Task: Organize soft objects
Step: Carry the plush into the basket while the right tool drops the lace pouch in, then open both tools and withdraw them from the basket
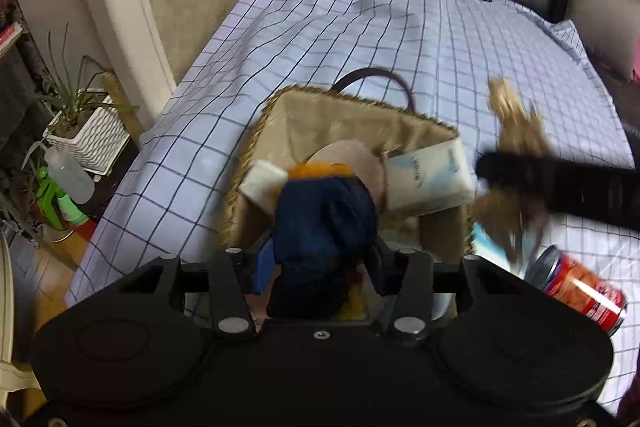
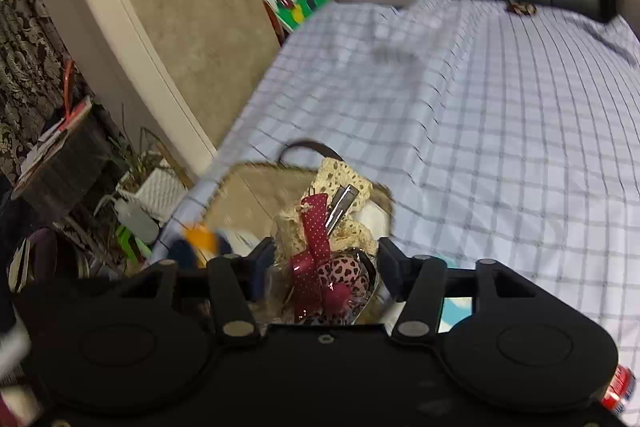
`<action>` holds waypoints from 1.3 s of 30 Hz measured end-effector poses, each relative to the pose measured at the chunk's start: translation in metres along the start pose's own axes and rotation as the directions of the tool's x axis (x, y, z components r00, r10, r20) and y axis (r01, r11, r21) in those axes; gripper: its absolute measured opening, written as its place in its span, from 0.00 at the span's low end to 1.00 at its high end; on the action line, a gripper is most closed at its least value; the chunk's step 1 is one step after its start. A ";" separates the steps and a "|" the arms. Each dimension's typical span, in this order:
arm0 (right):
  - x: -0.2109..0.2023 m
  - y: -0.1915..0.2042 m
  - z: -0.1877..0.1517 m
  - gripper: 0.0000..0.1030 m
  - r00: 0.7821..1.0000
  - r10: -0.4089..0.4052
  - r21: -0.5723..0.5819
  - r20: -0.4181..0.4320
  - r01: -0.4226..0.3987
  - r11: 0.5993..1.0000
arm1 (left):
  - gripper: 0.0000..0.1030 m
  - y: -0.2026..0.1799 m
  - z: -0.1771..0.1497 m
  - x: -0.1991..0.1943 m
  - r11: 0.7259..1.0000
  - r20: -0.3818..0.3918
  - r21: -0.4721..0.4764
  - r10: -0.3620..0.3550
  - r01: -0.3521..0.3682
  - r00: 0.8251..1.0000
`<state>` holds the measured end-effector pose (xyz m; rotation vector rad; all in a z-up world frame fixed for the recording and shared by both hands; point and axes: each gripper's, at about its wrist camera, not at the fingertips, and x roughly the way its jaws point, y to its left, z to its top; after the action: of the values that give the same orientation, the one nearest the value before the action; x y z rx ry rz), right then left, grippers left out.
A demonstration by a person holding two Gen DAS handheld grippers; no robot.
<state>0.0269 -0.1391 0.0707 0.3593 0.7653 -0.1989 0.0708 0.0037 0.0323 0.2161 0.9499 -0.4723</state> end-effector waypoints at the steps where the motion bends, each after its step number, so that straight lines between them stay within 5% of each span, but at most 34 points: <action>1: 0.005 0.004 0.002 0.62 1.000 -0.005 0.003 0.019 0.005 1.000 | 0.66 0.002 0.000 0.002 1.000 0.002 -0.002 0.007 -0.007 1.000; 3: 0.018 0.013 0.010 0.71 0.999 -0.008 0.015 0.040 0.008 1.000 | 0.68 0.006 -0.001 0.001 0.999 0.011 -0.011 0.030 -0.030 0.999; 20: -0.003 -0.009 -0.006 0.73 0.994 -0.112 0.046 -0.003 0.113 0.993 | 0.76 -0.007 -0.009 -0.008 1.000 0.008 0.007 0.031 -0.031 0.999; 24: -0.009 -0.019 -0.013 0.74 0.988 -0.148 0.039 -0.033 0.150 0.988 | 0.86 -0.015 -0.013 -0.010 0.998 0.021 0.039 0.054 -0.055 0.998; 39: -0.035 -0.035 -0.036 0.86 0.981 -0.179 -0.004 -0.070 0.179 0.984 | 0.86 -0.028 -0.022 -0.012 0.994 0.025 0.063 0.090 -0.091 0.996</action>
<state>-0.0315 -0.1562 0.0633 0.3009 0.8673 -0.3579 0.0353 -0.0089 0.0300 0.3098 0.9005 -0.4210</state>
